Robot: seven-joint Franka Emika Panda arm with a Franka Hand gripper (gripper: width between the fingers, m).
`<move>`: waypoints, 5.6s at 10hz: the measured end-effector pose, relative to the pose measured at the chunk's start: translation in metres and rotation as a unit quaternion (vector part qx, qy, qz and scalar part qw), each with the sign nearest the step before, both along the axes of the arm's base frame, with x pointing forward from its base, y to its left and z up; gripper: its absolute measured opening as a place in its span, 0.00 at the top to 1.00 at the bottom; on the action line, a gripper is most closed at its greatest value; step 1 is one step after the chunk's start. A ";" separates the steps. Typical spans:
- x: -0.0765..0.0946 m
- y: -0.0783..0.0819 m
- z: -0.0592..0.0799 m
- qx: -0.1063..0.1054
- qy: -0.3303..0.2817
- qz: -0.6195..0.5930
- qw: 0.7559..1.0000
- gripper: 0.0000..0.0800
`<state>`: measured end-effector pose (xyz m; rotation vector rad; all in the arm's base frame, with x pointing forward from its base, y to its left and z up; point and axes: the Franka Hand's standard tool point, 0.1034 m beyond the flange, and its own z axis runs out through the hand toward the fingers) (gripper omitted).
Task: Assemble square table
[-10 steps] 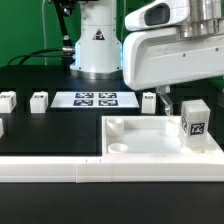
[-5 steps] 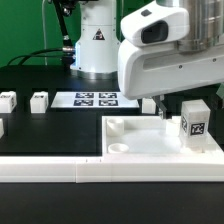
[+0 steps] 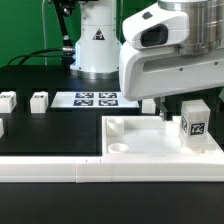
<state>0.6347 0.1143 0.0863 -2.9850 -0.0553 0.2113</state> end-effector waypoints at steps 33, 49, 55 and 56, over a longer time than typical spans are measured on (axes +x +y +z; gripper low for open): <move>-0.012 0.008 -0.003 -0.040 0.014 -0.381 0.923 0.20; -0.012 -0.001 -0.005 0.001 -0.051 0.058 0.997 0.63; -0.013 -0.001 -0.007 -0.017 -0.018 -0.162 0.987 0.63; -0.013 -0.001 -0.007 -0.022 -0.009 -0.216 0.976 0.63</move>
Offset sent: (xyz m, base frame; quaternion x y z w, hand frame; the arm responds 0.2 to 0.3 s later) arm 0.0000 0.0000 0.0000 0.0000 0.0000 0.0000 1.0000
